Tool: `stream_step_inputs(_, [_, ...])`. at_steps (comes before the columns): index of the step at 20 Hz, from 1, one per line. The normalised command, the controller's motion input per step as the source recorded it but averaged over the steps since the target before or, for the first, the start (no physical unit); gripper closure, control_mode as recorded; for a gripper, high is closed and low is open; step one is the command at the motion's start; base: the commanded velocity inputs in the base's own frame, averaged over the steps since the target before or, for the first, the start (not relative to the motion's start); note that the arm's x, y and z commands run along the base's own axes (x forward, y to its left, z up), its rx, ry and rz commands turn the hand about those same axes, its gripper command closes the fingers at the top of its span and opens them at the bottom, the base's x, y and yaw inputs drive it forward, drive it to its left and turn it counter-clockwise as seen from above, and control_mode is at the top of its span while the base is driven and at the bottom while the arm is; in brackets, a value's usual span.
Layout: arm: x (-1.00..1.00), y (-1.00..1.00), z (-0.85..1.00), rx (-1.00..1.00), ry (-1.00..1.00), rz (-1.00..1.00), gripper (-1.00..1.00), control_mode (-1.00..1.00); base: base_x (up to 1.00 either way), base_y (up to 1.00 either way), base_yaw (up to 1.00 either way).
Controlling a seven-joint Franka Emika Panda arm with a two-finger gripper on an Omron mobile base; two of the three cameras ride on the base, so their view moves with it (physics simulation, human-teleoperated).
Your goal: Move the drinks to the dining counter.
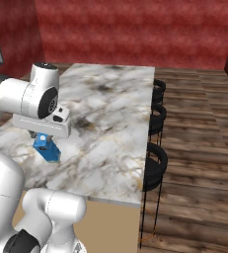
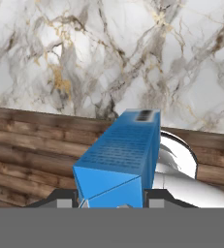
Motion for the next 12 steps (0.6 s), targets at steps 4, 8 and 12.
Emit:
stream_step_inputs(4, [0.27, 0.0, -0.11, 0.0, 0.0, 0.0, 1.0, -1.0, 0.0, 0.0, 0.0])
stream_step_inputs(8, [0.23, -0.02, -0.07, 0.0, 0.0, 0.0, 1.0, -1.0, 0.0, 0.0, 0.0])
stream_step_inputs(12, [0.27, -0.09, -0.11, 0.0, 0.0, 0.0, 1.0, -1.0, 0.0, 0.0, 0.0])
